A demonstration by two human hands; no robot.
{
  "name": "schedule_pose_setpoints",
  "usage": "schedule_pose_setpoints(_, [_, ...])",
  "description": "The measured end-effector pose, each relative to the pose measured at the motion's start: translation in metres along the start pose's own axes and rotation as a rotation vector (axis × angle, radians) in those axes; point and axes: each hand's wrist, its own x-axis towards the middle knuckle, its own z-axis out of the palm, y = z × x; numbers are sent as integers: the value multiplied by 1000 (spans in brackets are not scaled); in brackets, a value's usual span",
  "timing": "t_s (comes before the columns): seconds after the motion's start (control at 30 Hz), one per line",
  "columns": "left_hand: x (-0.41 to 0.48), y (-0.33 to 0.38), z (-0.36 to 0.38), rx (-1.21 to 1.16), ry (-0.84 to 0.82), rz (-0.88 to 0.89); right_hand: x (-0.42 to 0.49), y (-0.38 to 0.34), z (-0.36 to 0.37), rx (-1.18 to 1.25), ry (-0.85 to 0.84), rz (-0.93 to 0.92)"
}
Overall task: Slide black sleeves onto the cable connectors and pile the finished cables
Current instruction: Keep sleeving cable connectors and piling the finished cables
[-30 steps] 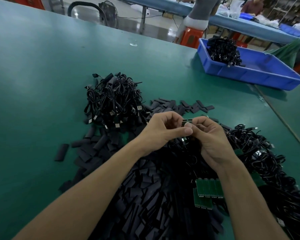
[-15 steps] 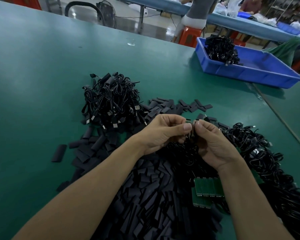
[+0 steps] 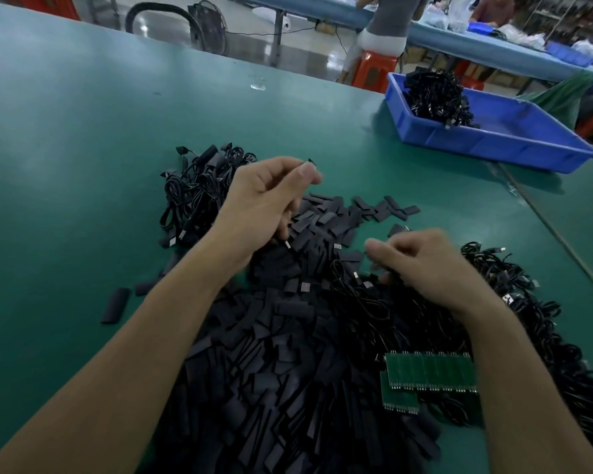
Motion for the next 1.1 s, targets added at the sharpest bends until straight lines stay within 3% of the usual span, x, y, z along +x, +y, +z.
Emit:
schedule_pose_setpoints(0.07, [1,-3,-3,202,-6,-40,2,-7,7,-89,-97,63])
schedule_pose_setpoints(0.13, [1,-8,-5,333,-53,-103,9,-9,15,-124,-52,85])
schedule_pose_setpoints(0.27, [-2,-16,-6,319,-162,-203,27,-4,29,-370,20,73])
schedule_pose_setpoints(0.43, [-5,-20,-8,273,-191,-201,38,7,42,-512,-84,102])
schedule_pose_setpoints(0.7, [-7,-34,-4,333,-141,-183,28,10,42,-338,113,2])
schedule_pose_setpoints(0.9, [-6,-40,-5,292,-100,-191,14,1,39,168,237,-117])
schedule_pose_setpoints(1.1, [-6,-41,-1,328,-126,-157,1,-6,47,415,279,-179])
